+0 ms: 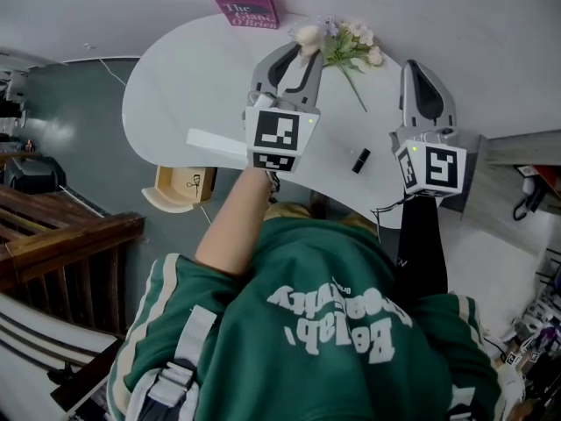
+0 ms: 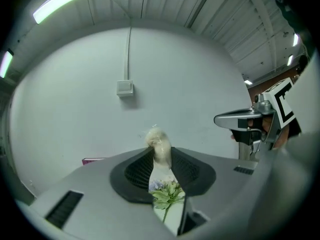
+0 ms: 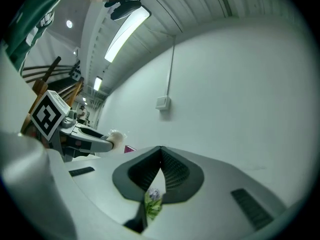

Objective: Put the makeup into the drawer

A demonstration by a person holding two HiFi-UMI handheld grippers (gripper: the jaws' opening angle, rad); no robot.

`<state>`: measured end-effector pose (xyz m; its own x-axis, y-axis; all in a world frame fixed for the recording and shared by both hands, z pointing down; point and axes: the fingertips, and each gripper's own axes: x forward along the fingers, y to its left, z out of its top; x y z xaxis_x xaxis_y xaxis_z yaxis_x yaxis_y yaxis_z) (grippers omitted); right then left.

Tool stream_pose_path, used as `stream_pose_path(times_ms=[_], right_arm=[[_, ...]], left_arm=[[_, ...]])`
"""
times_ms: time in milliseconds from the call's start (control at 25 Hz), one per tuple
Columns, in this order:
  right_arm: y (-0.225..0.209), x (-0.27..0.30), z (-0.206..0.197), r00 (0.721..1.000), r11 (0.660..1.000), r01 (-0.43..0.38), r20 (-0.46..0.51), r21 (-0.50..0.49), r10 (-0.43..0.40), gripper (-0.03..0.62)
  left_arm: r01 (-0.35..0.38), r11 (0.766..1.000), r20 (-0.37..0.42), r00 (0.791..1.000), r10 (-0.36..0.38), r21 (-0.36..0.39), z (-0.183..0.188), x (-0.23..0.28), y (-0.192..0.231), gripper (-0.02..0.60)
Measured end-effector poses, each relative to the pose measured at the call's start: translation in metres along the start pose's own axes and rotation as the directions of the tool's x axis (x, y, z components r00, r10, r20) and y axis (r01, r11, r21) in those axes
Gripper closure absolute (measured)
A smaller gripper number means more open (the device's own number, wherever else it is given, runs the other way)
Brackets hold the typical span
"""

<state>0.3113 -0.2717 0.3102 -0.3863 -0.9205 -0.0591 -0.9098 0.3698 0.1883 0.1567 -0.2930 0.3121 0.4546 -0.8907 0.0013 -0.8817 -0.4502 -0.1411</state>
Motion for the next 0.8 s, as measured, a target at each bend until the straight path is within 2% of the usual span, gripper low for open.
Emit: stream_pose_path(times_ms=[200,400,600,800], right_arm=[[0.047,0.024,0.011,0.995,0.995,-0.099,0.029,-0.012,0.099,0.585],[0.116,0.057,0.02,0.972,0.974,-0.228,0.054,-0.005,0.228,0.585],[0.202,0.082,0.036,0.928,0.931,-0.365,0.08,-0.003,0.364,0.585],[0.294,0.094,0.056,0.859,0.865,-0.502,0.108,-0.014,0.501,0.585]], left_arm=[[-0.086,0.996,0.007,0.996,0.086,0.01,0.002,-0.035,0.038,0.465],[-0.206,0.978,-0.005,0.979,0.206,0.035,-0.003,-0.09,0.102,0.465],[-0.31,0.948,-0.026,0.95,0.312,0.069,-0.007,-0.154,0.156,0.462],[-0.429,0.9,-0.043,0.9,0.433,0.078,-0.009,-0.227,0.205,0.456]])
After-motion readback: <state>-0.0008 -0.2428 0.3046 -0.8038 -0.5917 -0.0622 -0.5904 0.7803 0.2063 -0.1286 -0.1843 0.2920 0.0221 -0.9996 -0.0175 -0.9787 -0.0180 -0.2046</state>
